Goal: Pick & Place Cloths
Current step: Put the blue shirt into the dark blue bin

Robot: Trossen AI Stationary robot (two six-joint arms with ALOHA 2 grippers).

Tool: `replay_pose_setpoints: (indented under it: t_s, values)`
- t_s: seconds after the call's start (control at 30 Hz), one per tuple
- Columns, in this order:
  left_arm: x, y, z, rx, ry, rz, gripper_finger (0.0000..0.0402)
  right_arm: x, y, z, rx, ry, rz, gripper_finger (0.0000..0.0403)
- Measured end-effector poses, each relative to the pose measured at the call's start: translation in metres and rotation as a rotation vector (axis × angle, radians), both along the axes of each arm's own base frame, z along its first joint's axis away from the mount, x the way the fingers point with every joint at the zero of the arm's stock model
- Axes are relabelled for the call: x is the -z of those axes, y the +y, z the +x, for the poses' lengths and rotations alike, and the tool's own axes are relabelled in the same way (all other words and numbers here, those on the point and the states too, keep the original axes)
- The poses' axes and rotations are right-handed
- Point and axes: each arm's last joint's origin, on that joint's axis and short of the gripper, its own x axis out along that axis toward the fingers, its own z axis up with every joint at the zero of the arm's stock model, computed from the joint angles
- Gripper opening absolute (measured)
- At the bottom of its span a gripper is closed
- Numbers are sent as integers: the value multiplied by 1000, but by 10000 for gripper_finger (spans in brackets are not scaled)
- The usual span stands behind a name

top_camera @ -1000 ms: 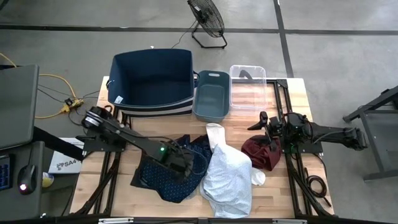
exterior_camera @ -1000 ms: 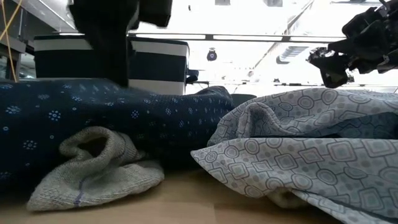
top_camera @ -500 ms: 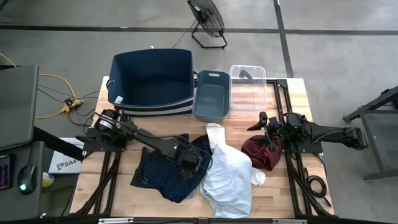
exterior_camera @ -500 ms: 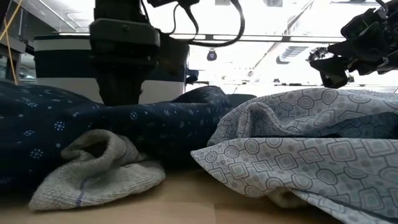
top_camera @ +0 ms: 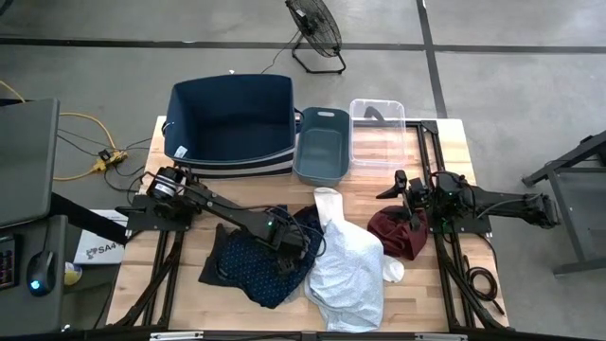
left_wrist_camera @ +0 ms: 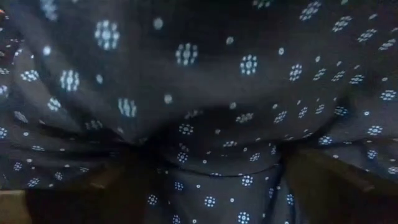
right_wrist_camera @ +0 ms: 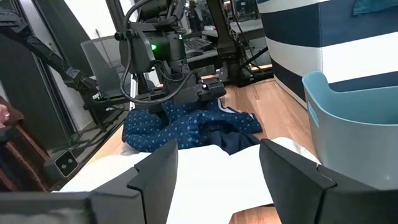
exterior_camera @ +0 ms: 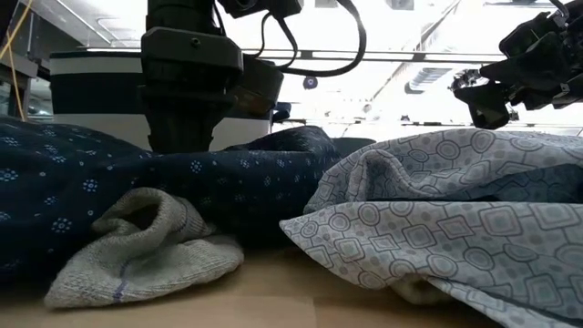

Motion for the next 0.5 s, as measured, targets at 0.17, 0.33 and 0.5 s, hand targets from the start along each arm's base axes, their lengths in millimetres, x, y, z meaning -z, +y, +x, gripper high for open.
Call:
replay_pose_setpoints:
  t_s: [0.17, 0.33, 0.5]
  values:
    - [1, 2, 0, 6, 3, -4, 237, 0, 0, 0, 0, 0, 0, 217]
    - [10, 1, 2, 31, 23, 1, 162, 0, 0, 0, 0, 0, 0, 217]
    - [20, -2, 4, 91, 42, 2, 90, 0, 0, 0, 0, 0, 0, 217]
